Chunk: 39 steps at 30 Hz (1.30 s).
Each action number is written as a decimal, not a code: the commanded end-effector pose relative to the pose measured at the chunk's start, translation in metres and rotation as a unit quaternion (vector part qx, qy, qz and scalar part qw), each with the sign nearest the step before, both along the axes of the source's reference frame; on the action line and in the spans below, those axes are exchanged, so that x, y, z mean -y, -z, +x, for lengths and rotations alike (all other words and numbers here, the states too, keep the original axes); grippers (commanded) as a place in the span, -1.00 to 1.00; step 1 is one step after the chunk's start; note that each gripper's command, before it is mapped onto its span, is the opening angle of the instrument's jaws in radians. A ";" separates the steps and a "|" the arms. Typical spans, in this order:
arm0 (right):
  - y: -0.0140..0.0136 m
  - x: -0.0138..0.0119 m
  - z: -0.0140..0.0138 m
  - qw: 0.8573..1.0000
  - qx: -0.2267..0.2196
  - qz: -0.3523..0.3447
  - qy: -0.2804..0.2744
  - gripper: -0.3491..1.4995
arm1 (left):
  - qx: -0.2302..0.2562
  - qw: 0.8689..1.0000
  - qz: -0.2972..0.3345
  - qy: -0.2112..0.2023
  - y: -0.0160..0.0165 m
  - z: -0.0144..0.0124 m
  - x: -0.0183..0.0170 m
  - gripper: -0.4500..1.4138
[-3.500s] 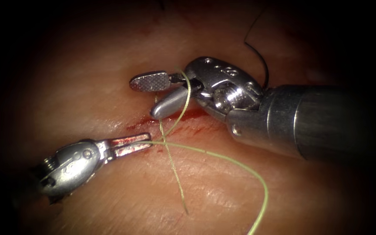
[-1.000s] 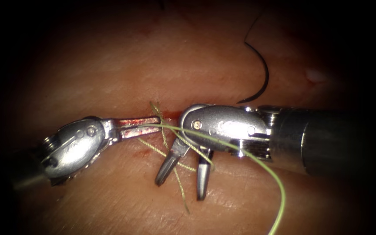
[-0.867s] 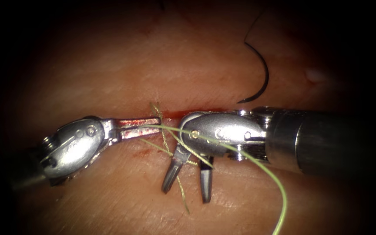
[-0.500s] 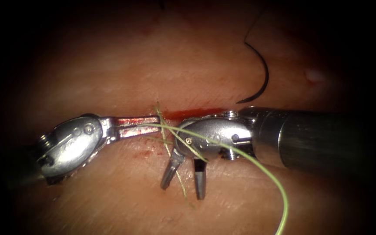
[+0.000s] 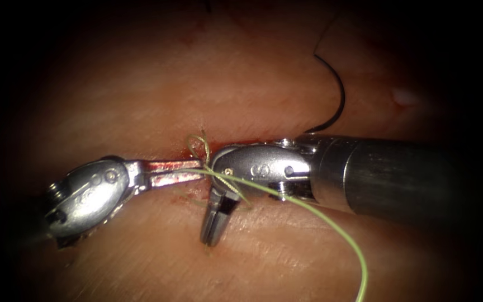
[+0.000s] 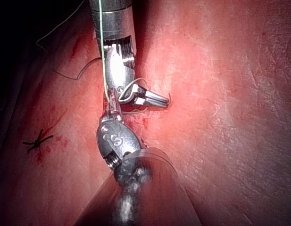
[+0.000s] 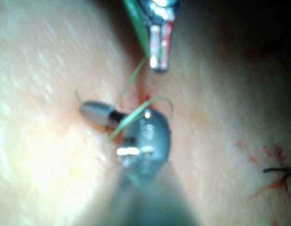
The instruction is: Wound Closure
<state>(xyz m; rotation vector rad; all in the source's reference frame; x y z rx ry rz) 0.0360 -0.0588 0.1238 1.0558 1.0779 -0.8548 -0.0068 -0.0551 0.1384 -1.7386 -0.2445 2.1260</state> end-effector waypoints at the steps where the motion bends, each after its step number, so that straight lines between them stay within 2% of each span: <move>1: 0.0002 -0.0013 0.0005 1.000 -0.005 0.014 -0.018 -1.00 | -0.002 1.000 -0.001 -0.001 -0.0006 -0.0004 0.0002 -1.00; 6: 0.0010 -0.0045 0.0000 0.993 -0.003 0.053 -0.105 -1.00 | -0.008 1.000 -0.004 -0.004 0.0001 -0.0009 0.0029 -1.00; 12: 0.0004 -0.0076 -0.0006 0.987 0.012 0.053 -0.152 -1.00 | -0.010 1.000 -0.008 -0.006 0.0022 -0.0021 0.0059 -1.00; 19: -0.0019 -0.0108 -0.0006 0.979 0.027 0.042 -0.198 -1.00 | -0.005 1.000 0.001 -0.011 0.0039 -0.0038 0.0091 -1.00; 30: -0.0046 -0.0123 -0.0005 0.973 0.040 0.029 -0.224 -1.00 | 0.003 1.000 0.019 -0.019 0.0054 -0.0054 0.0123 -1.00; 39: -0.0069 -0.0141 0.0002 0.964 0.058 0.010 -0.260 -1.00 | 0.007 0.999 0.035 -0.022 0.0059 -0.0065 0.0150 -1.00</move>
